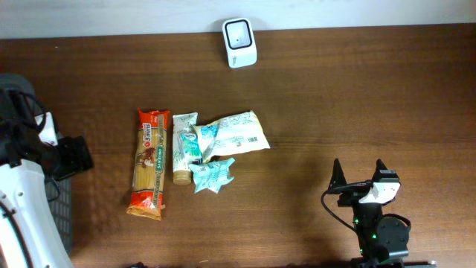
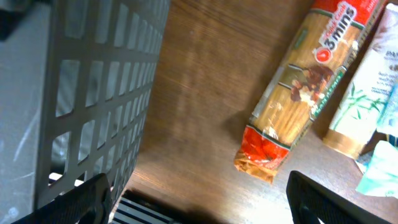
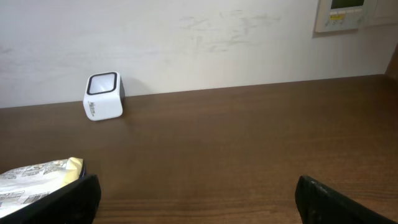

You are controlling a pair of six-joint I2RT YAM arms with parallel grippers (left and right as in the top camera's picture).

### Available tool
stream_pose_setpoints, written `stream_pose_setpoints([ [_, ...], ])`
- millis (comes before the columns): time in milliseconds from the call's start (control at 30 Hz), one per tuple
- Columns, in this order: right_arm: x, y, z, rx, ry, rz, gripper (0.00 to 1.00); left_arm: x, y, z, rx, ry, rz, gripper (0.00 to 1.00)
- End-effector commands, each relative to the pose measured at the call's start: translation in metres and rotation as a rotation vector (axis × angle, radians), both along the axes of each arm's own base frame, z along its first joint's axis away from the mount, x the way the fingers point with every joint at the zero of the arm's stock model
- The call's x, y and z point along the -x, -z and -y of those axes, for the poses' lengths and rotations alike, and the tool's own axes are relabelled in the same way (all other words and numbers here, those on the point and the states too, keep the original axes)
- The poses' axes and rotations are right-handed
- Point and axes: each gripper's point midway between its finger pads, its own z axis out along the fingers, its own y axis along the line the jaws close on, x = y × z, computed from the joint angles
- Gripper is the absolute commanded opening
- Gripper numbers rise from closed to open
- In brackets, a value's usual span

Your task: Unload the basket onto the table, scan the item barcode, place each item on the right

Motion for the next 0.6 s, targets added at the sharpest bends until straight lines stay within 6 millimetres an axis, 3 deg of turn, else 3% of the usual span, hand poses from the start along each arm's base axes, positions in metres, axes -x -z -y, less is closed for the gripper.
stream_pose_setpoints([
  [0, 0.000, 0.003, 0.002, -0.003, 0.007, -0.004, 0.99, 0.006, -0.003, -0.026, -0.078, -0.053, -0.002, 0.89],
  [133, 0.000, 0.003, 0.002, -0.003, 0.007, -0.004, 0.99, 0.007, -0.004, -0.037, -0.061, -0.099, 0.032, 0.91],
  [267, 0.000, 0.003, 0.002, -0.003, 0.007, -0.004, 0.99, -0.026, -0.009, -0.002, 0.113, 0.050, 0.184, 0.95],
  [400, 0.000, 0.003, 0.002, -0.003, 0.007, -0.004, 0.99, -0.052, -0.017, 0.028, 0.169, 0.189, 0.268, 0.98],
  [500, 0.000, 0.003, 0.002, -0.003, 0.007, -0.004, 0.99, -0.072, -0.026, 0.028, 0.101, 0.287, 0.333, 0.98],
  [567, 0.000, 0.003, 0.002, -0.003, 0.007, -0.004, 0.99, -0.089, -0.039, 0.016, 0.027, 0.289, 0.408, 0.99],
])
